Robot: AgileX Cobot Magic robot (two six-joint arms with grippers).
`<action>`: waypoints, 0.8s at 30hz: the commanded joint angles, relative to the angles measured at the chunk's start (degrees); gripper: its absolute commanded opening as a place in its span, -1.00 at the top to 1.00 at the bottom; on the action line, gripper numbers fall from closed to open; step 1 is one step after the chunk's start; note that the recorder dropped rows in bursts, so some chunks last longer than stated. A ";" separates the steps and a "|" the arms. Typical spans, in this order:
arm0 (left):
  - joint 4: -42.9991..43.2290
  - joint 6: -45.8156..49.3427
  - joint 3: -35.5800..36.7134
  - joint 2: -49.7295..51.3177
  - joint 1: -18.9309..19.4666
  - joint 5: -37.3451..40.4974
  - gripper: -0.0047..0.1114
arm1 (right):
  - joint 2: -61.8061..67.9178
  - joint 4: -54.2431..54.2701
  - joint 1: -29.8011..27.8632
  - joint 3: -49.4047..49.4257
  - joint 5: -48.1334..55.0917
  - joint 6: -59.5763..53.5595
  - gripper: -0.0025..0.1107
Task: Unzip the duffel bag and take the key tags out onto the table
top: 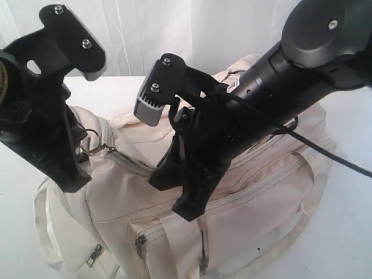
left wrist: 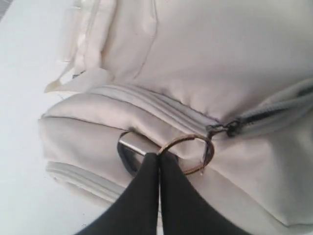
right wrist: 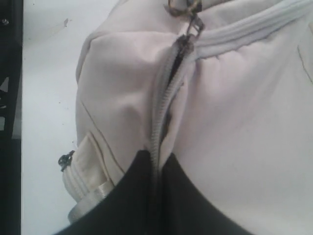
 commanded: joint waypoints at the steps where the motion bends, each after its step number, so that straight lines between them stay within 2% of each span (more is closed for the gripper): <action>1: 9.53 -4.21 -0.12 -0.59 0.84 1.64 0.92 | -0.08 -1.96 0.17 1.76 4.14 0.04 0.96; 8: 9.22 -4.21 -0.12 -0.13 7.30 -1.06 0.92 | -0.08 -2.07 0.17 1.76 3.84 0.04 0.96; 16: -0.12 -3.29 -0.12 -0.23 8.21 -2.15 0.92 | -0.08 -2.07 0.17 1.76 3.79 0.04 0.96; 18: -7.29 3.07 -0.41 -0.30 8.21 -0.40 0.92 | -0.08 -2.07 0.17 1.76 3.79 0.04 0.96; 21: -22.69 19.05 -0.75 -0.30 8.21 0.57 0.92 | -0.08 -2.07 0.17 1.76 3.80 0.59 0.96; 24: -28.09 26.02 -0.75 -0.30 8.21 -0.39 0.92 | -0.08 -2.07 0.17 1.76 3.97 1.89 0.96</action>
